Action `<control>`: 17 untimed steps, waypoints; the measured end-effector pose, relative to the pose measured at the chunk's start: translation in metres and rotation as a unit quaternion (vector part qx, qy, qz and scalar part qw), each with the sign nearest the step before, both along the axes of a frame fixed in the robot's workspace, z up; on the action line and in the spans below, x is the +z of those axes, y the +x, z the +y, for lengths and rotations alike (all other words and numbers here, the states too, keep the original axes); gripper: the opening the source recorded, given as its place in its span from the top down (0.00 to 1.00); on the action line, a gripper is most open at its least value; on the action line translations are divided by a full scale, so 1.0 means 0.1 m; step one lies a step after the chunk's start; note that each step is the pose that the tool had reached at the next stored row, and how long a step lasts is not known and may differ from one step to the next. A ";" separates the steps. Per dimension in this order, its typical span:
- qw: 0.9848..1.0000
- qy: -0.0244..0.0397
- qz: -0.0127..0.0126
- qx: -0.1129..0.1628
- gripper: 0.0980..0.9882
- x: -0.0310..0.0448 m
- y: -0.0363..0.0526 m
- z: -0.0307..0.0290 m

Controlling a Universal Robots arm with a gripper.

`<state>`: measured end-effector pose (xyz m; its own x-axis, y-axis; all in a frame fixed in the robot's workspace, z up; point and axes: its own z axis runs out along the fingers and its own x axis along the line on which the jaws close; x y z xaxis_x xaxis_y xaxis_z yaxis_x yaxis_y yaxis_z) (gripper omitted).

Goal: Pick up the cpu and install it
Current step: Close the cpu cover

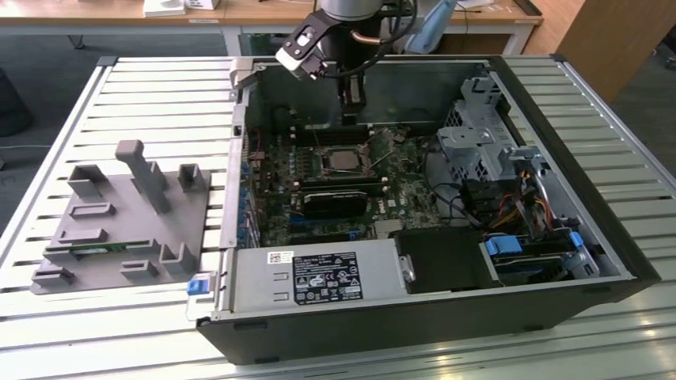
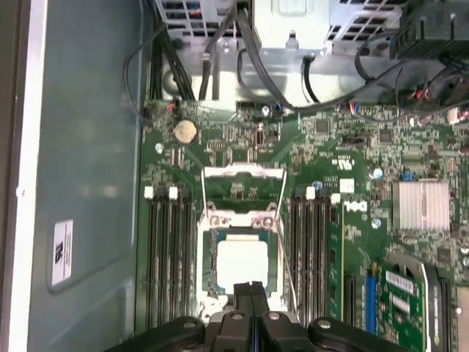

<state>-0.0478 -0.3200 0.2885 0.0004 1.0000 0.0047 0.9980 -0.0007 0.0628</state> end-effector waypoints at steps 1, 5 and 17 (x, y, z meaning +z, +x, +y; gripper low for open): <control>1.000 0.000 0.000 0.000 0.99 -0.006 0.019 0.000; 1.000 0.000 0.000 0.000 0.99 -0.051 0.085 0.000; 1.000 0.000 0.001 0.000 0.99 -0.127 0.320 0.000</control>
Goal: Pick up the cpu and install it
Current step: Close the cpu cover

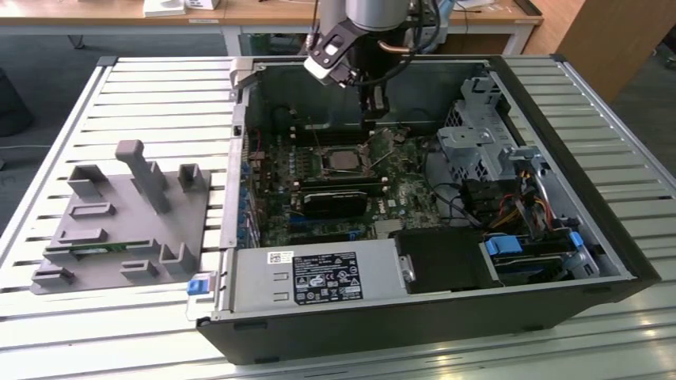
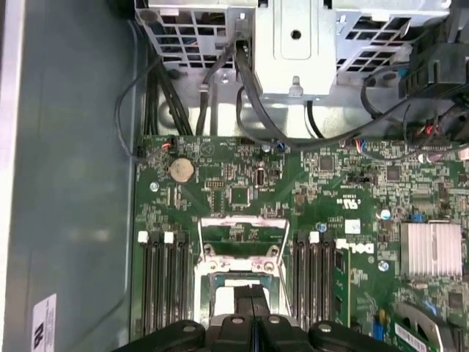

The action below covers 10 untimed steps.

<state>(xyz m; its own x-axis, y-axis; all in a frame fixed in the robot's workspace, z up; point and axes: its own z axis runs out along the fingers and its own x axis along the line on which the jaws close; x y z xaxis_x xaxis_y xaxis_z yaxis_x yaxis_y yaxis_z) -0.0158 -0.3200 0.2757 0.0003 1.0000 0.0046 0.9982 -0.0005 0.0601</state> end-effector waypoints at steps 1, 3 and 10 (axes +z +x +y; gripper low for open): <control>1.000 0.000 0.000 0.000 0.99 -0.019 0.002 0.000; 1.000 0.000 0.000 0.000 0.99 -0.043 0.005 0.000; 1.000 0.000 0.000 0.000 0.99 -0.061 0.097 0.000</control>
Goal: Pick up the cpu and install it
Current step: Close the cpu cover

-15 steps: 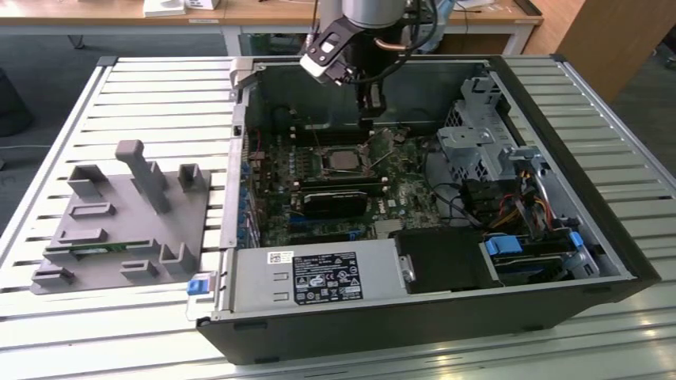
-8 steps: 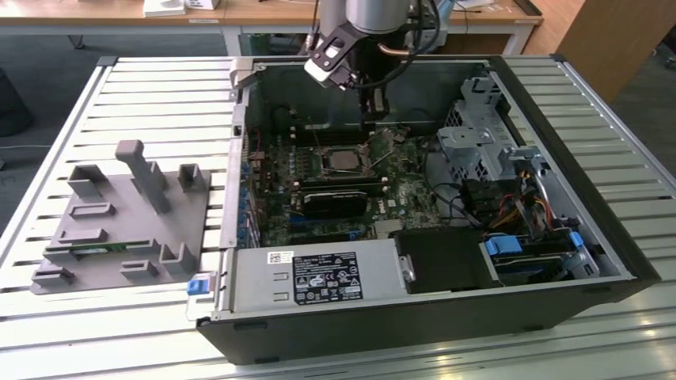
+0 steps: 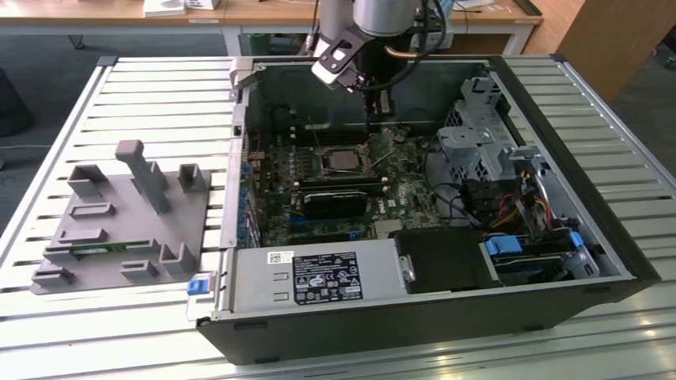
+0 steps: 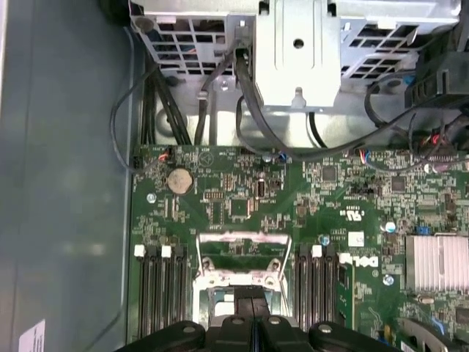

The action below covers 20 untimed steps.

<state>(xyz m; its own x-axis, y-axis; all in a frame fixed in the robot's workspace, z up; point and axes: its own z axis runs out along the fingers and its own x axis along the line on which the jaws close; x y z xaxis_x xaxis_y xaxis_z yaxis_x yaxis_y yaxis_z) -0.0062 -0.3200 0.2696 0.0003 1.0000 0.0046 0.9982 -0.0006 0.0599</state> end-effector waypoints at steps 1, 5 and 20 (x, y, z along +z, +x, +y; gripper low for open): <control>1.000 0.000 0.000 0.000 0.99 -0.001 0.005 0.000; 1.000 0.000 0.000 0.000 0.99 -0.008 0.010 0.000; 1.000 0.000 0.000 0.000 0.99 -0.030 0.085 0.000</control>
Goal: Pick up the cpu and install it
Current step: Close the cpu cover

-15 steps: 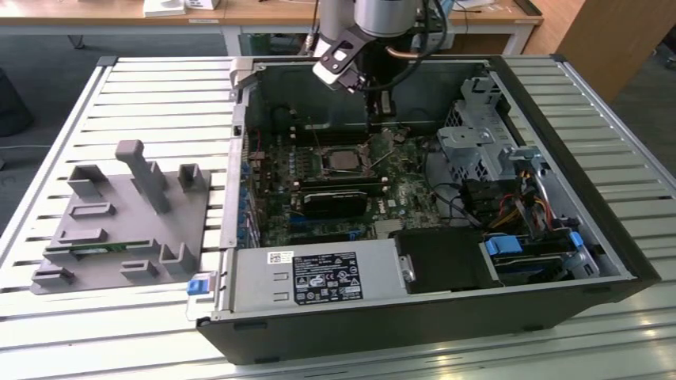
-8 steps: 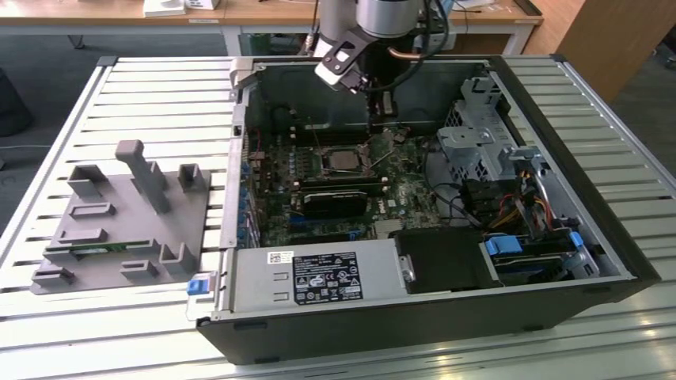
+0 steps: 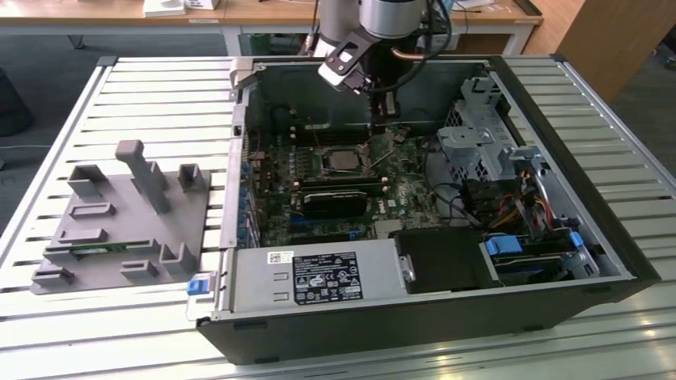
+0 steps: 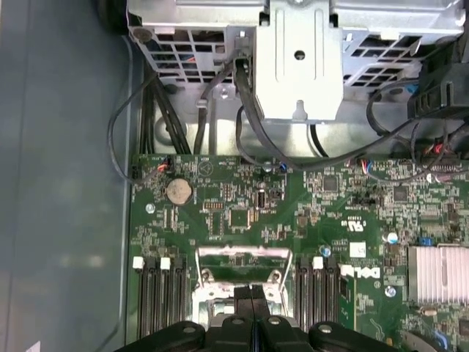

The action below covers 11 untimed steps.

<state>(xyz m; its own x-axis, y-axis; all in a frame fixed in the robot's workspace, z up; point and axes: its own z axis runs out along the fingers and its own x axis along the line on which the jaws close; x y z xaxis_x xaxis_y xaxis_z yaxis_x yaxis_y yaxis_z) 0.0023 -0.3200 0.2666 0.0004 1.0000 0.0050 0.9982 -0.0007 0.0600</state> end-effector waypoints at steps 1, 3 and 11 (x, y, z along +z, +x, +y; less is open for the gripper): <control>1.000 0.000 0.000 0.000 0.99 -0.004 0.017 0.000; 1.000 0.000 0.001 0.000 0.99 -0.012 0.059 0.001; 1.000 -0.001 0.003 0.000 0.99 -0.042 0.203 0.015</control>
